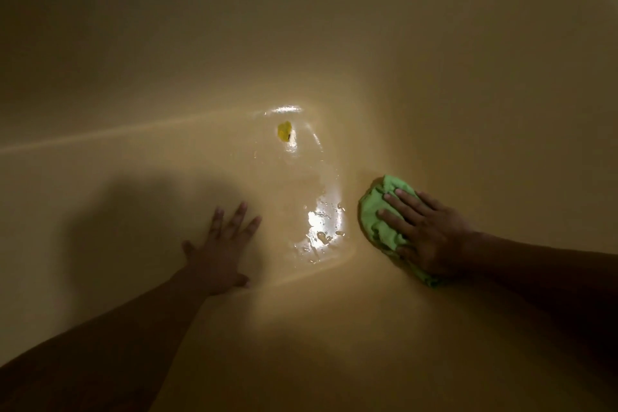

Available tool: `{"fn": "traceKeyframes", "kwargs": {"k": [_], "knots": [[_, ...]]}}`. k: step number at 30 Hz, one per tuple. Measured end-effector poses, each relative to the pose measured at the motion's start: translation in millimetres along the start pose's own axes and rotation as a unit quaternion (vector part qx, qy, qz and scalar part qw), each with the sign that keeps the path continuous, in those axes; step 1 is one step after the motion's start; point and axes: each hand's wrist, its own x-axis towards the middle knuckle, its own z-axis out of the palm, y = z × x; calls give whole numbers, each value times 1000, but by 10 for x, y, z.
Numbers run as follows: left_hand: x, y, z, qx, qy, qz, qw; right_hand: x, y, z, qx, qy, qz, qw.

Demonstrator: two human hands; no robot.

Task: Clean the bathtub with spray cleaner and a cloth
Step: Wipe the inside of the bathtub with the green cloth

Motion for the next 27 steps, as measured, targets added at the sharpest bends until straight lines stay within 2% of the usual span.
{"fn": "traceKeyframes", "kwargs": {"k": [2,6,12,16,21,27], "knots": [[-59,-161,-7,2,10,-25,1000,50,83,20,13,22,35,999],[-238,-680,11,-74,40,-148,985,367,165,-48,31,101,67,992],[-214,-960,101,-103,25,-162,981,1196,157,-424,177,158,181,954],[-111,-1003,108,-124,6,-160,979,1855,-21,-664,247,147,216,933],[-77,-1007,95,-139,2,-164,977,2385,-568,-903,266,176,147,936],[-98,-982,25,-148,-3,-161,976,2361,-813,-867,156,207,70,963]]}}
